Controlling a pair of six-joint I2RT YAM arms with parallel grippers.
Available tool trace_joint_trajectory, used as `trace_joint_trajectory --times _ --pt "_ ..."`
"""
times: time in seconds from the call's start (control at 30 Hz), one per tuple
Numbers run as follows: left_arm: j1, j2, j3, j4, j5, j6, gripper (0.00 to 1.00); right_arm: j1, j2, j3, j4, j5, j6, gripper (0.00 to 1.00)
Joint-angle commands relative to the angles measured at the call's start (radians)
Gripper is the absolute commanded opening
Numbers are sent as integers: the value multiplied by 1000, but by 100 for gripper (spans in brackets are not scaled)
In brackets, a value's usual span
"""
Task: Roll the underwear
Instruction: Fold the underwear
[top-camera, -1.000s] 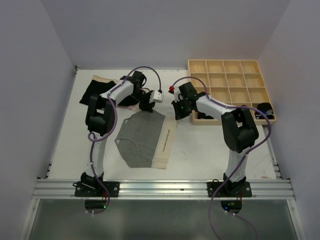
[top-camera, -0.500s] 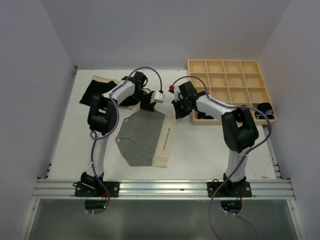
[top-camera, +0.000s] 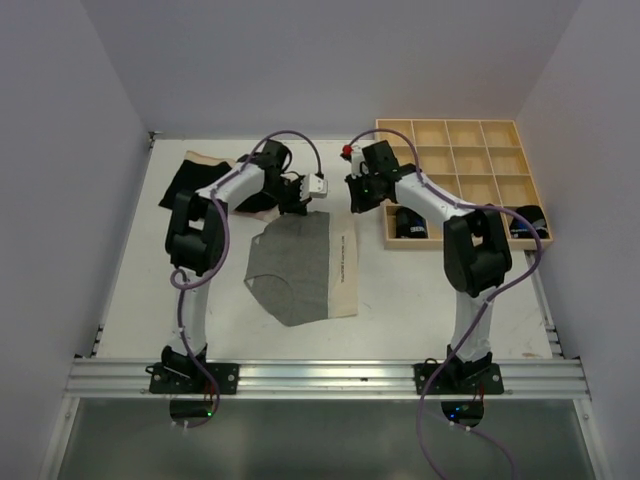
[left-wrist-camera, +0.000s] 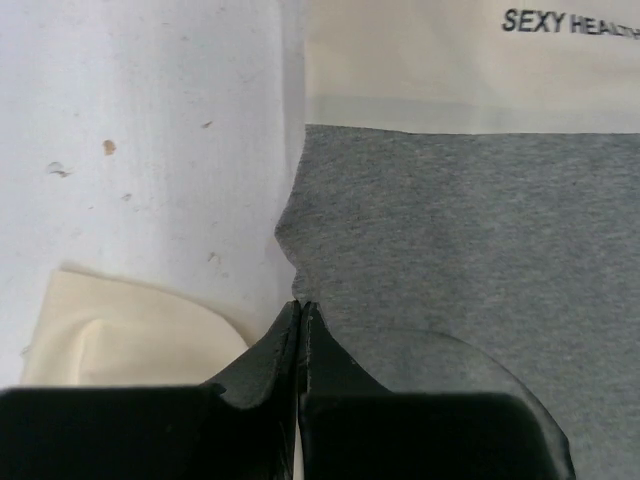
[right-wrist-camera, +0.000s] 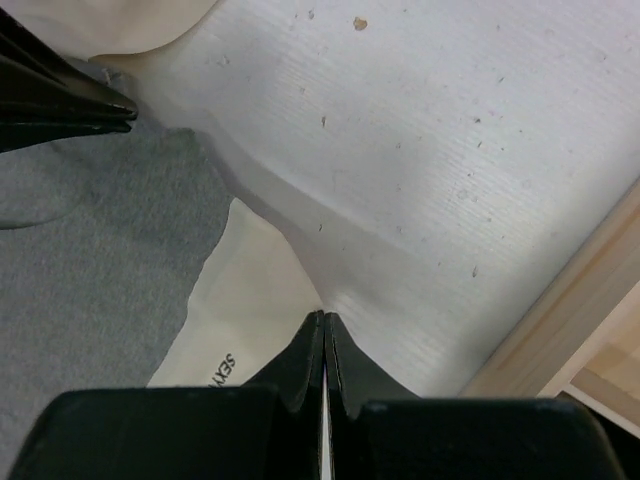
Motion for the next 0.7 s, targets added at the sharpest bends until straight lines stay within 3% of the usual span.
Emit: trace_joint_trajectory --times 0.0,0.23,0.67 --pt "17 -138 -37 109 -20 -62 0 -6 -64 17 -22 -30 -11 0" --pt "19 -349 -279 211 -53 -121 0 -2 -185 -106 13 -91 9 0" --pt "-38 -631 -609 184 3 -320 0 86 -360 -258 -16 -71 51 0"
